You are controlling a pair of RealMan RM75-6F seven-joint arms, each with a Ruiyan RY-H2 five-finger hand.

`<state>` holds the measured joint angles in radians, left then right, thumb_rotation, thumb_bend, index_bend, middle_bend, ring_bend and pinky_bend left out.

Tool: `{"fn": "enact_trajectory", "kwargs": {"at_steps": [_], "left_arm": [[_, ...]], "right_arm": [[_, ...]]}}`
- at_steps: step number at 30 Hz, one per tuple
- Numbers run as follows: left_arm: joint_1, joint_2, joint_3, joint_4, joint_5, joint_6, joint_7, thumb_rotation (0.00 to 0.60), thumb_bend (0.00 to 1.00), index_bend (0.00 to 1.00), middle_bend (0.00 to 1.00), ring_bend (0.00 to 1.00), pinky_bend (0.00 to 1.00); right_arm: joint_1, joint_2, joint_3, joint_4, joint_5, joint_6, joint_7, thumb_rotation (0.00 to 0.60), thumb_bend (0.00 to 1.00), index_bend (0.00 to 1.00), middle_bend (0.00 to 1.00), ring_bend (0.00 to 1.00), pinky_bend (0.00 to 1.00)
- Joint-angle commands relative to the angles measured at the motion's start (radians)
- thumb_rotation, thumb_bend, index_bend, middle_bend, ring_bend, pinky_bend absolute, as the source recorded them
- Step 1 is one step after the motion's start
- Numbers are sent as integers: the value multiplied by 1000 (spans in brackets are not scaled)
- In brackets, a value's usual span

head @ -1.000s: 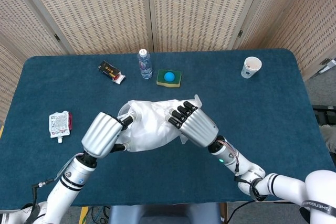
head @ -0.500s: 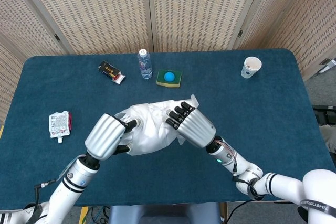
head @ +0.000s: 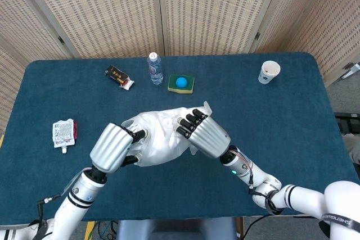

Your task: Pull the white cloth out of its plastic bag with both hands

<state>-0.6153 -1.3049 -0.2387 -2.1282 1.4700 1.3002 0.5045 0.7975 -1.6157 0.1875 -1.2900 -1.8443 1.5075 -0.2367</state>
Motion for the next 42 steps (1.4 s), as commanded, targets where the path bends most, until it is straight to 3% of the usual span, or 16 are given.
{"fn": "enact_trajectory", "kwargs": {"at_steps": [1,8,24,31,42], "left_arm": [[2,-8,3,9,3,7,6,600,584,667,1000,995,1000],[8,-21,4,24,3,22,16,600,583,708,1000,999,1000],[33,22,-12,30,-18,49,1,600,583,755,1000,1000,1000],[47,33,-4,36,-14,60,-12,600,583,757,1000,1000,1000],[60,43,4,45,-8,68,-23,600,583,759,1000,1000,1000]], "right_arm": [[-2,0,-4,0,0,-2,-2,600,648,608,695,638,642],[-9,-5,-7,11,13,-8,0,600,630,608,668,627,642],[-39,11,-15,21,39,9,49,600,350,445,495,463,641],[-52,16,-20,28,51,7,54,600,293,399,453,421,638],[-65,18,-21,30,56,14,59,600,290,383,438,404,636]]}}
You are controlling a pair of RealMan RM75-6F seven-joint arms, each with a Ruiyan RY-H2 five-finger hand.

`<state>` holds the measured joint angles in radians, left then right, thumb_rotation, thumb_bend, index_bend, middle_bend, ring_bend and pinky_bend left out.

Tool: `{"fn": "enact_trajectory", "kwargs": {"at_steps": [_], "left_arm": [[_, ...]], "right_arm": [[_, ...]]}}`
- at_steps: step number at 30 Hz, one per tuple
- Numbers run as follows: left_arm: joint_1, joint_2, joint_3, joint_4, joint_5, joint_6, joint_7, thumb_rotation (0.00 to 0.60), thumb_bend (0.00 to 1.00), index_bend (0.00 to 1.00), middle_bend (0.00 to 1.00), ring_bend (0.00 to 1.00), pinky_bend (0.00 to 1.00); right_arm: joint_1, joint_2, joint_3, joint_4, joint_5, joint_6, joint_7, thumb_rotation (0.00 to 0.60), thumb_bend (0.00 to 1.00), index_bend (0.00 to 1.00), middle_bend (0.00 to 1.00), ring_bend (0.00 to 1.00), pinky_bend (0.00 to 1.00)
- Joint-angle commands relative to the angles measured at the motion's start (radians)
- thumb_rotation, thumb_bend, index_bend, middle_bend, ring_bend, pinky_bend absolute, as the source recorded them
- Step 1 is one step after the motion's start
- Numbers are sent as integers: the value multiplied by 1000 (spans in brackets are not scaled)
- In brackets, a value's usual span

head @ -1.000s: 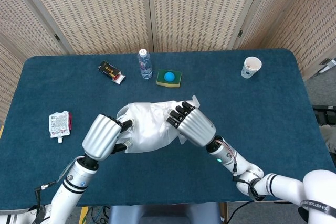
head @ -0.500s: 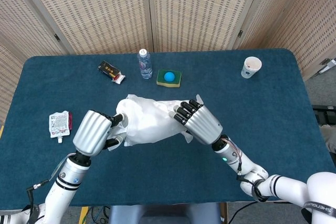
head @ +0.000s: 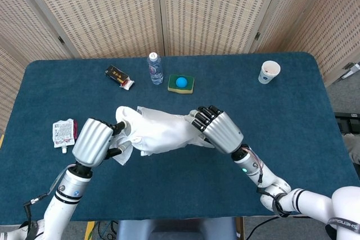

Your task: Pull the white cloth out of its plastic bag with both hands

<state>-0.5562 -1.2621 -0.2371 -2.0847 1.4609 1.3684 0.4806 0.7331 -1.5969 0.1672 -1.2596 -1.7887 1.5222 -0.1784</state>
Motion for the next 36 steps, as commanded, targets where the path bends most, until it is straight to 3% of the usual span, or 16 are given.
{"fn": "enact_trajectory", "kwargs": {"at_steps": [1,9,15,24,36], "left_arm": [[2,0,5,3,1,-2,2,600,583,759,1000,1000,1000],[1,-18,29,26,8,-21,26,600,583,759,1000,1000,1000],[-5,-48,51,52,9,-43,57,600,583,759,1000,1000,1000],[6,-75,93,84,19,-57,83,600,582,759,1000,1000,1000],[13,-100,116,112,34,-70,96,600,583,759,1000,1000,1000]], "right_arm": [[-2,-1,-2,0,3,-3,0,600,286,380,435,401,635],[-16,21,-12,-46,54,-72,-20,600,2,232,283,296,554],[-29,48,-14,-103,95,-118,-38,600,0,163,213,238,501],[-48,46,-11,-106,97,-96,-20,600,0,163,334,282,502],[-70,96,-30,-213,187,-212,-32,600,0,163,285,261,463]]}}
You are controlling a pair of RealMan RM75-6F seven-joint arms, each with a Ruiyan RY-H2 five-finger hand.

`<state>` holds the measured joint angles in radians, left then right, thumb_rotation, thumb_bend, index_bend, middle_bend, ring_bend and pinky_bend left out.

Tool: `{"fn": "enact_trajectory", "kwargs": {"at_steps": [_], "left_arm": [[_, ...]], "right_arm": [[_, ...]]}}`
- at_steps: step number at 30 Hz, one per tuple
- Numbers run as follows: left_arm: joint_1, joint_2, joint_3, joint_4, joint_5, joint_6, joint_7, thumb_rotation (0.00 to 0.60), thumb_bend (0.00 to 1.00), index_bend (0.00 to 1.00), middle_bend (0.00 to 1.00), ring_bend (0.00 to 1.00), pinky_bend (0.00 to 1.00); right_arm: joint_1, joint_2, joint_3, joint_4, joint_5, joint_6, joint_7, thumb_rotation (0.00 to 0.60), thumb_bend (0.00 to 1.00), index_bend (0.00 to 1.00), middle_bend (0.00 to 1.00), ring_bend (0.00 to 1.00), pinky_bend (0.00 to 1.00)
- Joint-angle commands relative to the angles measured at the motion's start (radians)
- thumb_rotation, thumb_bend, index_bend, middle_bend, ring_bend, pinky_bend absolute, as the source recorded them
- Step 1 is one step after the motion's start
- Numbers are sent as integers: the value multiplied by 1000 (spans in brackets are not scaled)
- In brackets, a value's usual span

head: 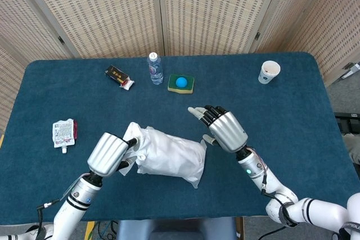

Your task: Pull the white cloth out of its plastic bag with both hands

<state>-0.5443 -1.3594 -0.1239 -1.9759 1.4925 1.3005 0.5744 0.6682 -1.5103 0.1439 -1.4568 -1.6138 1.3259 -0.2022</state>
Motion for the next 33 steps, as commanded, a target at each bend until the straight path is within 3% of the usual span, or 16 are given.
{"fn": "enact_trajectory", "kwargs": {"at_steps": [1,4,6,9,13,26,33], "left_arm": [[2,-5,6,6,4,-3,4,600,583,759,1000,1000,1000],[6,-10,11,11,7,-3,5,600,582,759,1000,1000,1000],[7,-11,12,13,7,-4,4,600,583,759,1000,1000,1000],[9,-13,12,13,9,-4,4,600,582,759,1000,1000,1000],[10,-16,12,14,12,-7,5,600,582,759,1000,1000,1000],[15,-33,15,24,13,-12,5,600,583,759,1000,1000,1000],[19,-36,15,27,15,-10,2,600,583,759,1000,1000,1000]], "right_arm": [[-7,12,-10,-22,15,-22,-10,600,0,163,287,261,463],[-15,13,-18,-34,16,-25,-17,600,0,167,398,353,508],[-22,17,-27,-49,29,-40,-22,600,0,213,595,570,674],[-33,42,-42,-103,83,-98,-36,600,0,297,809,808,871],[-37,71,-55,-150,156,-176,-82,600,0,354,989,991,997],[-26,48,-69,-142,271,-289,-194,600,120,359,1000,1000,1000],[-13,32,-66,-128,318,-325,-243,600,274,359,1000,1000,1000]]}}
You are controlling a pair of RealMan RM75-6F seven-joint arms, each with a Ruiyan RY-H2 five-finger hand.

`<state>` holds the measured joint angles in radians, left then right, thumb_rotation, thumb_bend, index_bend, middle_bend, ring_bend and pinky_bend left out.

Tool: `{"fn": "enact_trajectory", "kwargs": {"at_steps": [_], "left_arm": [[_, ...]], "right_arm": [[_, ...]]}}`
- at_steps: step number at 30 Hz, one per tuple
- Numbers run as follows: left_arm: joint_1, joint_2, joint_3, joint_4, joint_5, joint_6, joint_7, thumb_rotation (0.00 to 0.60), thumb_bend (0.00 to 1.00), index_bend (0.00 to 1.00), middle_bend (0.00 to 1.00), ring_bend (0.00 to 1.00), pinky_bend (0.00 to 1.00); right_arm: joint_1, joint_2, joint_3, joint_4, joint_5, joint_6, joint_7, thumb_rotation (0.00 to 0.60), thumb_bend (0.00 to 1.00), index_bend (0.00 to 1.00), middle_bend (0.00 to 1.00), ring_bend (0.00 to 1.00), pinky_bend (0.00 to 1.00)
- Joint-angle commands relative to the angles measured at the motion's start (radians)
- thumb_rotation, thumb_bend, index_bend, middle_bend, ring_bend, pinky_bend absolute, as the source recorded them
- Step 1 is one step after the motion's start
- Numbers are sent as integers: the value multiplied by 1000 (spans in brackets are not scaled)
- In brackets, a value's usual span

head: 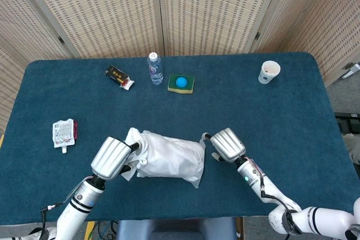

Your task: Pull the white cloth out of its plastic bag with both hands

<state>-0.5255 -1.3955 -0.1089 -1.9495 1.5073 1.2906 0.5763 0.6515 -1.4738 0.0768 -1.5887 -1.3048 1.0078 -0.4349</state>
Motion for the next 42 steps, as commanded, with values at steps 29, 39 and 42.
{"fn": "enact_trajectory", "kwargs": {"at_steps": [29,39,42], "left_arm": [[14,0,0,8,5,1,-15,600,583,759,1000,1000,1000],[18,-5,1,14,5,1,-19,600,583,759,1000,1000,1000],[19,-7,2,15,6,1,-19,600,583,759,1000,1000,1000]], "right_arm": [[53,-96,6,117,82,-69,-99,600,408,370,1000,1000,1000],[60,-118,4,138,100,-77,-111,600,410,370,1000,1000,1000],[63,-125,6,145,102,-77,-111,600,410,370,1000,1000,1000]]}}
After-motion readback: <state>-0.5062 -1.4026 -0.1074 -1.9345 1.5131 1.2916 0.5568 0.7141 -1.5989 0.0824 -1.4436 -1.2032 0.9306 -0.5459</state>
